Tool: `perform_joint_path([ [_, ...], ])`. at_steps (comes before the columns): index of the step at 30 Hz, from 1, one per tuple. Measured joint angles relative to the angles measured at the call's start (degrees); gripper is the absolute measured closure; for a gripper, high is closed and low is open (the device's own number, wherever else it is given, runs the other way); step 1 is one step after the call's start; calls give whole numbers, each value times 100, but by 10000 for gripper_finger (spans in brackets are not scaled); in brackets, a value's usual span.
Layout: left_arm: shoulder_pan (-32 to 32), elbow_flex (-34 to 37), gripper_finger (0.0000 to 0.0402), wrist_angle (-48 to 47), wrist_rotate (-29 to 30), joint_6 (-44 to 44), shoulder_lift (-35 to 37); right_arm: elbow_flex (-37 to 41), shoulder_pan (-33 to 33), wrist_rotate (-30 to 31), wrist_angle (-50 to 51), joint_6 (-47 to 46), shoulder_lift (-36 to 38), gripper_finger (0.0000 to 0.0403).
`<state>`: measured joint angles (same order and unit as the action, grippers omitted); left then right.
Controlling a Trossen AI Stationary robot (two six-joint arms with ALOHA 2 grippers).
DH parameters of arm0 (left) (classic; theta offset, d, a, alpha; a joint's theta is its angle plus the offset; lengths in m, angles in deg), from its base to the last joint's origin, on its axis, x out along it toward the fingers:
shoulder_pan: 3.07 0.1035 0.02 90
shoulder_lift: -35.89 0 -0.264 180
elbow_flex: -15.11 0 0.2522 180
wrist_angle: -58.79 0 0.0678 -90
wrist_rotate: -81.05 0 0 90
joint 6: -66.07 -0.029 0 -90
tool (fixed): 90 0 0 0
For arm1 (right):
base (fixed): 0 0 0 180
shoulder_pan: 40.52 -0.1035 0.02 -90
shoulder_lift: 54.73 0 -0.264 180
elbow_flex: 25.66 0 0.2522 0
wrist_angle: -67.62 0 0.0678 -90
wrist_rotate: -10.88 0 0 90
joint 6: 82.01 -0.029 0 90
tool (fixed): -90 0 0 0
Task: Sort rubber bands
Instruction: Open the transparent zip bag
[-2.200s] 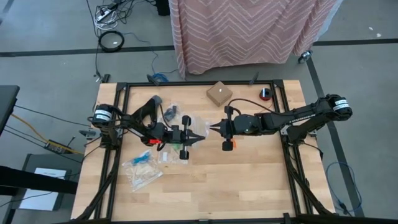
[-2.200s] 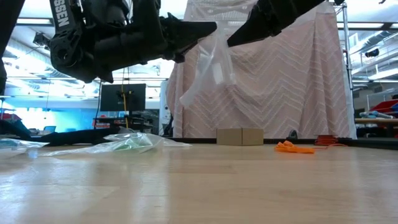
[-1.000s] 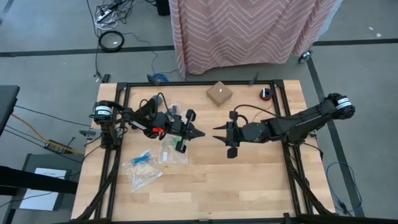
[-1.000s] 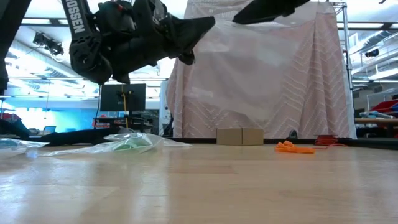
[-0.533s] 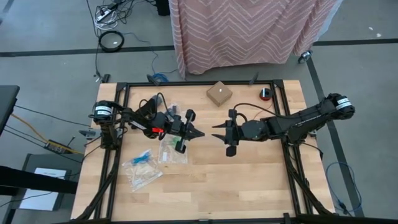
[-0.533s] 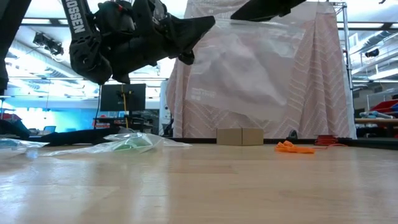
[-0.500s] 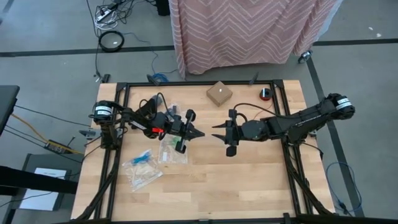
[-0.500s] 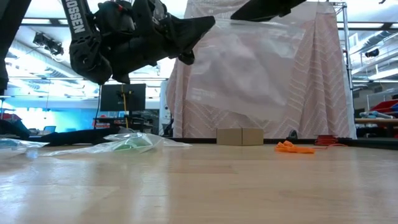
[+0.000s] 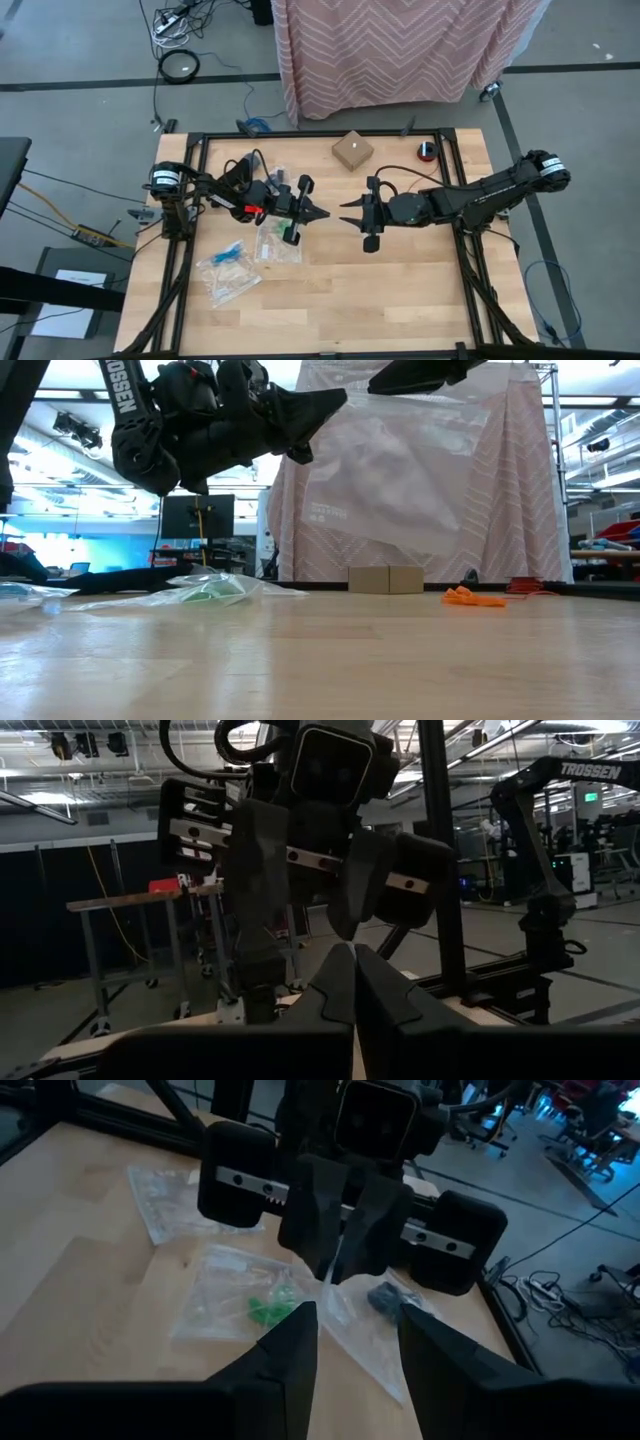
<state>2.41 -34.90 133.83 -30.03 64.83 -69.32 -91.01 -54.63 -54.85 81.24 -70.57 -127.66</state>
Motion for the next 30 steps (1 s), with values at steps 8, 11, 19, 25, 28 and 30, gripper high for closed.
perform_joint_path([
  [8,-2,0,397,1,18,-1,0,1,14,0,47,-89,-9,274],
  [11,-2,0,397,-2,17,-1,0,0,64,2,129,-178,-9,274],
  [19,-2,4,397,-15,16,16,0,0,201,2,425,-499,-9,274],
  [25,-4,4,397,41,11,3,0,0,201,-255,442,-533,-9,274],
  [28,-7,4,397,48,20,3,0,0,201,-413,438,-537,-9,274],
  [30,-4,4,397,51,23,15,0,0,199,-451,434,-584,-9,274],
])
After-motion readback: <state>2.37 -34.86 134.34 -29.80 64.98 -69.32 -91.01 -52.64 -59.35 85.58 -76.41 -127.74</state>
